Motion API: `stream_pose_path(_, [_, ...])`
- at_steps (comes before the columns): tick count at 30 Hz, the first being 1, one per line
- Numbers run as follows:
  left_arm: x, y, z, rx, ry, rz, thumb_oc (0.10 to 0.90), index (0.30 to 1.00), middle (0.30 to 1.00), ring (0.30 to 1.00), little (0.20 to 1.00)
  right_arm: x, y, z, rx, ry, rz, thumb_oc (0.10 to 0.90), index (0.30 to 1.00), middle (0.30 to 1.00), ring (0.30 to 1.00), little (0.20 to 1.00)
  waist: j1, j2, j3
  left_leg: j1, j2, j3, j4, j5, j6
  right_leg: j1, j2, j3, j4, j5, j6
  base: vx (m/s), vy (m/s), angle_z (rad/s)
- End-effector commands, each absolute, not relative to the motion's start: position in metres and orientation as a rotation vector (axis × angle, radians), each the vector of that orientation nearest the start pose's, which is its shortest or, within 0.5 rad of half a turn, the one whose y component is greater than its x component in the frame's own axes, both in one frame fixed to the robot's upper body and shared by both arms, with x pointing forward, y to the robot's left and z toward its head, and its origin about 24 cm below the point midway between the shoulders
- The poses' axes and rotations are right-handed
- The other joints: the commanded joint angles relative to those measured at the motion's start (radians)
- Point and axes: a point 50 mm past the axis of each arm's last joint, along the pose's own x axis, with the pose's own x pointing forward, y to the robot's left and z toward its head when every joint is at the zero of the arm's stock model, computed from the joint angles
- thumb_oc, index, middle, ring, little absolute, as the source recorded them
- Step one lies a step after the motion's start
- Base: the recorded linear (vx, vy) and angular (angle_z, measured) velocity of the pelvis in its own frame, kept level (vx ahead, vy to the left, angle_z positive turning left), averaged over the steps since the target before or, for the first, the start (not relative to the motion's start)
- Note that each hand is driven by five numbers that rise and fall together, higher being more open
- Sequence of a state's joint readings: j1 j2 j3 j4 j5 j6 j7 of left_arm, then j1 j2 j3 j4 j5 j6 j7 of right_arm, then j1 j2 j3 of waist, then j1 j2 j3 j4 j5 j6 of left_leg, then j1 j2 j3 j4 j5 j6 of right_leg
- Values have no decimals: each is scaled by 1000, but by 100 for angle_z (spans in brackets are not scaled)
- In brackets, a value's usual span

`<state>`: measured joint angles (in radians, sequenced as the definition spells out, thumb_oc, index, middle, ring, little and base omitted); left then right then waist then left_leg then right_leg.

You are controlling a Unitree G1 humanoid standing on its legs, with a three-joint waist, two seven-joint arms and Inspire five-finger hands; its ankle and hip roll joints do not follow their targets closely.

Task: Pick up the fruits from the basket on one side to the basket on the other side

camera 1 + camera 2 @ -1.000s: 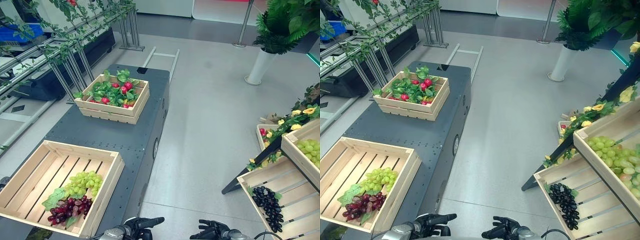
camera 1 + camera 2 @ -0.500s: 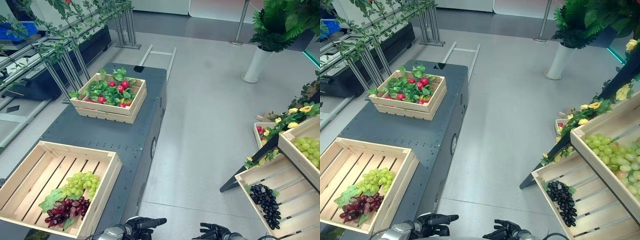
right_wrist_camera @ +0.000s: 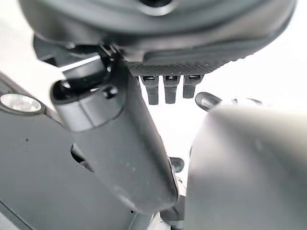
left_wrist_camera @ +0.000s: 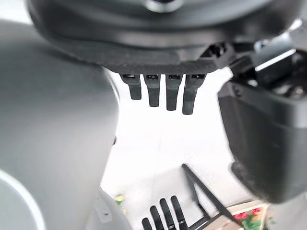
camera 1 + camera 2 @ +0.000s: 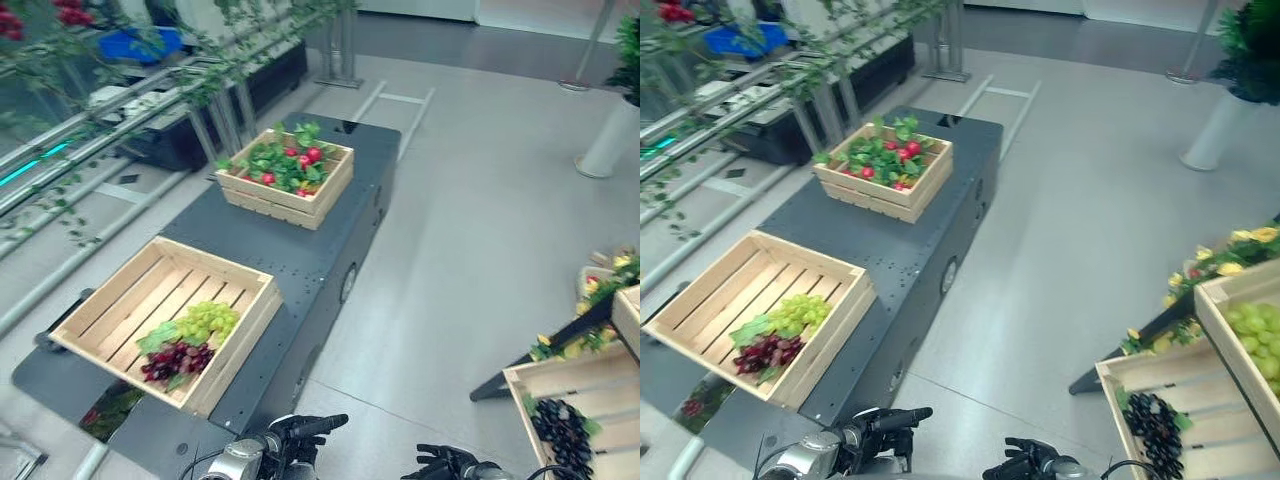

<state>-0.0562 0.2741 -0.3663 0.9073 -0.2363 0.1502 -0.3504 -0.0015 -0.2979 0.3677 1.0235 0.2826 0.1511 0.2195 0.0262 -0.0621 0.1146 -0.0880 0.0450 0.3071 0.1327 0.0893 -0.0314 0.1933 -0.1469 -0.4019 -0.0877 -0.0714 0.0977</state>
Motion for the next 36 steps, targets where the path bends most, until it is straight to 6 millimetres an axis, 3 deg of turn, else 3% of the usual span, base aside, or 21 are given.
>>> stream_pose_path(1, [178,167,-126,31,1014,-503,800,900,900,900,900,133,-206,-148,-53,1144,214,800,900,900,900,900,-21,9,29,97,52,41,30,-160,-35,-92,68,26,18,62,-18,-19,99,79])
stream_pose_path(4, [174,165,-128,57,1035,-543,800,900,900,900,900,130,-205,-149,-39,1143,196,800,900,900,900,900,-39,25,20,147,66,100,-77,-120,-50,-83,67,-15,19,61,-11,-13,137,123])
stream_pose_path(5, [172,164,-130,65,1047,-559,800,900,900,900,900,129,-204,-150,-36,1139,189,800,900,900,900,900,-50,39,12,177,80,145,-154,-79,-66,-78,67,-41,17,62,-7,-19,227,156])
stream_pose_path(7, [169,162,-132,65,1061,-562,800,900,900,900,900,130,-203,-150,-28,1128,175,800,900,900,900,900,-53,54,5,192,80,148,-214,-43,-80,-71,64,-55,16,62,-1,6,233,136])
stream_pose_path(13, [161,168,-136,37,1074,-504,800,900,900,900,900,135,-197,-149,-25,1111,196,800,900,900,900,900,-24,64,-16,192,41,113,-220,-62,-58,-78,19,-85,40,64,25,34,238,30])
stream_pose_path(20, [170,171,-131,5,1003,-479,800,900,900,900,900,139,-193,-146,-10,1097,194,800,900,900,900,900,0,59,-11,189,-1,84,-220,-88,-20,-105,-29,-106,135,47,57,36,259,11])
stream_pose_path(24, [182,169,-121,27,913,-506,800,900,900,900,900,144,-197,-143,33,1062,150,800,900,900,900,900,4,67,21,187,-20,71,-220,-100,15,-182,-99,-88,354,61,63,6,266,12])
stream_pose_path(26, [191,167,-113,44,848,-513,800,900,900,900,900,150,-197,-138,50,1017,137,800,900,900,900,900,-2,75,50,185,-36,56,-220,-108,36,-270,-152,-37,560,90,72,-21,275,9])
stream_pose_path(29, [197,170,-105,61,807,-512,800,900,900,900,900,148,-197,-136,36,991,170,800,900,900,900,900,-16,76,75,186,-54,16,-216,-120,49,-334,-168,25,640,128,84,5,64,33])
stream_pose_path(30, [199,170,-102,34,802,-535,800,900,900,900,900,149,-198,-134,29,973,162,800,900,900,900,900,-26,72,82,191,-61,-24,-214,-125,47,-341,-139,75,562,136,87,47,-79,42])
stream_pose_path(32, [199,169,-100,27,798,-556,800,900,900,900,900,149,-199,-134,30,966,160,800,900,900,900,900,-34,71,85,195,-63,-47,-212,-130,45,-333,-119,102,498,144,88,56,-169,60])
stream_pose_path(33, [201,168,-95,36,772,-576,800,900,900,900,900,151,-197,-133,25,959,172,800,900,900,900,900,-41,61,85,182,-62,-61,-199,-131,46,-328,-104,139,355,189,84,59,-239,69])
stream_pose_path(35, [203,167,-93,34,750,-584,800,900,900,900,900,151,-196,-133,22,964,185,800,900,900,900,900,-42,52,84,179,-65,-72,-195,-142,43,-313,-109,164,238,220,95,123,-334,61])
stream_pose_path(36, [206,165,-89,28,723,-608,800,900,900,900,900,150,-194,-135,37,971,174,800,900,900,900,900,-44,41,80,180,-69,-94,-196,-160,44,-308,-124,210,133,283,112,174,-364,55])
